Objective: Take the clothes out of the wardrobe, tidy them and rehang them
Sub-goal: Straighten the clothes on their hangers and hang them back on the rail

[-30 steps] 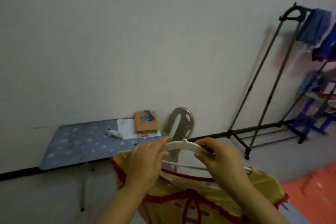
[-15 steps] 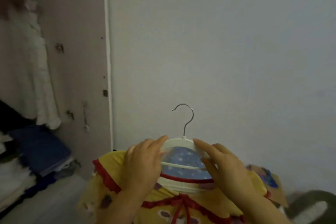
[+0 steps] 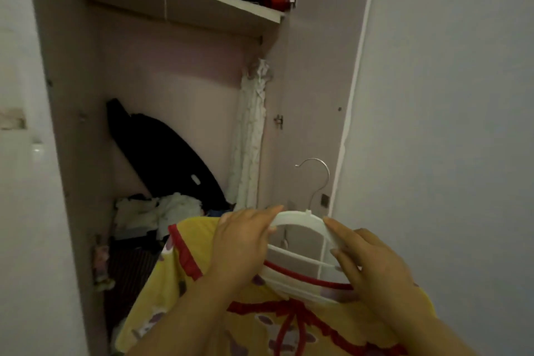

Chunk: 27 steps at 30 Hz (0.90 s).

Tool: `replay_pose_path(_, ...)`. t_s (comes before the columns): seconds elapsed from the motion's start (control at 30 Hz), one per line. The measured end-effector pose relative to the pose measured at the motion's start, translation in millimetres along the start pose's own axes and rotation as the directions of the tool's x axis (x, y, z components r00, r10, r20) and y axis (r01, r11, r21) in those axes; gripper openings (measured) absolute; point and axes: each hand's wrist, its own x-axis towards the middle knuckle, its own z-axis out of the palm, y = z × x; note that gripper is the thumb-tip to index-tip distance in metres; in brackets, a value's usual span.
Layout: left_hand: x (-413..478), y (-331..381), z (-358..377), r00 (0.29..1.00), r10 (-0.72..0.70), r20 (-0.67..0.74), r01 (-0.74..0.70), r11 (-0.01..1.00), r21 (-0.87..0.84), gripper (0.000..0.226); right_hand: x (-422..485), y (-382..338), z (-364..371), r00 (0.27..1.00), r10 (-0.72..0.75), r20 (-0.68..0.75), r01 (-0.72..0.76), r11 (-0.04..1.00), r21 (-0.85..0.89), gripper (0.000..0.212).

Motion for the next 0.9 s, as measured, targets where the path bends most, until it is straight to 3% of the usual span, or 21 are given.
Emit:
replay_pose_path(0.23, 73.8, -90.3, 22.0, 0.999, -0.011, -0.044, 0.017, 0.99, 0.14, 0.036, 123.6, 15.1, 68.0, 0.996, -0.09, -0.016, 0.09, 0.996, 0.024, 0.056)
replay_pose_path(0.43, 150.3, -181.6, 56.0, 0.996, -0.024, -0.085, 0.035, 0.99, 0.133, 0.035, 240.4, 29.9, 123.2, 0.986, -0.161, -0.028, 0.159, 0.985, -0.062, 0.064)
replay_pose_path(0.9, 349.5, -335.7, 141.8, 0.995, -0.042, -0.093, 0.058, 0.982, 0.178, 0.036, 484.4, 80.1, 188.8, 0.957, -0.248, -0.153, 0.218, 0.958, -0.188, 0.047)
